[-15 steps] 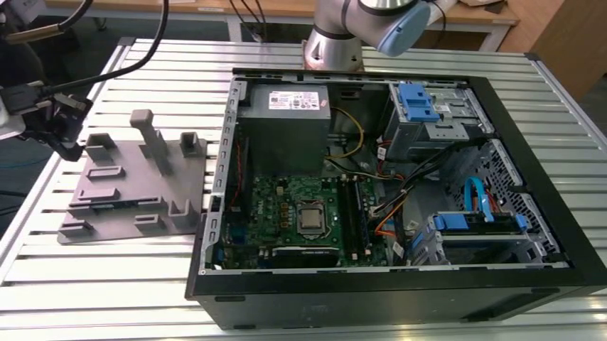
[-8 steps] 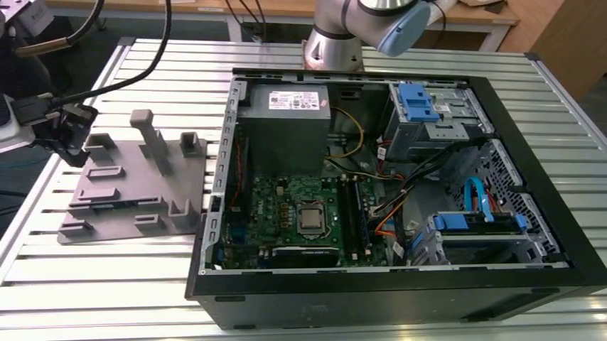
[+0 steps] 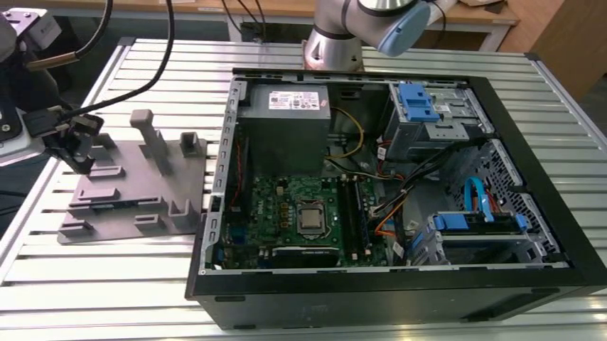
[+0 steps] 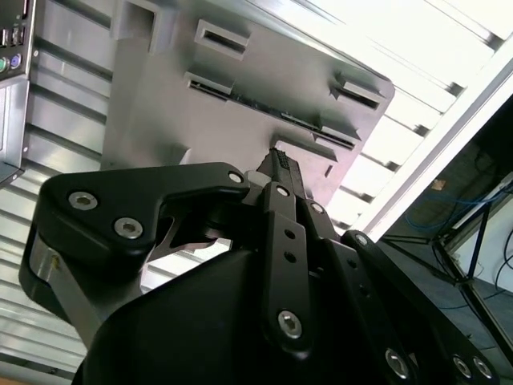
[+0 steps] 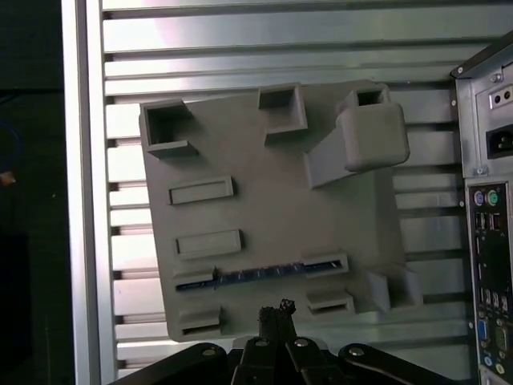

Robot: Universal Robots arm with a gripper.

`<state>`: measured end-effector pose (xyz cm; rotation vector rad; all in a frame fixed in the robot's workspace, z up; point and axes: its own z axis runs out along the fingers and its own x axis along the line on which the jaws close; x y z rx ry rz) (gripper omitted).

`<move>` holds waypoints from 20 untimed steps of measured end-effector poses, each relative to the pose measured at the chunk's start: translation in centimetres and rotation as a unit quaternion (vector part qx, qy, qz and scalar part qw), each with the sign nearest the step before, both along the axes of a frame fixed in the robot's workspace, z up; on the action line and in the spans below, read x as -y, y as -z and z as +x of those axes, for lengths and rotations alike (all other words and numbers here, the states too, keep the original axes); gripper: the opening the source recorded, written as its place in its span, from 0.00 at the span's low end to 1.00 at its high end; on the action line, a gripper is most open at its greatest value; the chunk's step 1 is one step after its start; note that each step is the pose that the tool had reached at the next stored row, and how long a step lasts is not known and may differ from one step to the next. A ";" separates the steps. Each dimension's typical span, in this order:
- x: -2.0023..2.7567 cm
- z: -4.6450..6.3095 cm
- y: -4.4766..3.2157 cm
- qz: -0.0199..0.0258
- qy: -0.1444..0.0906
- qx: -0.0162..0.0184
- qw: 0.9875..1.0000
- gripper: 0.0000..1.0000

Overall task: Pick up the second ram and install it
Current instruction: 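Reach for the second ram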

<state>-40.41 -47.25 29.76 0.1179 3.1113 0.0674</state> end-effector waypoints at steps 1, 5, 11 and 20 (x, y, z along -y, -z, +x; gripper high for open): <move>0.00 0.0 0.18 0.000 0.000 0.000 1.000 0.07; 0.00 0.0 0.89 0.000 0.000 0.000 1.000 0.07; 0.00 0.0 1.82 0.000 0.000 0.000 1.000 0.07; 0.00 0.0 3.28 0.000 0.000 0.000 1.000 0.07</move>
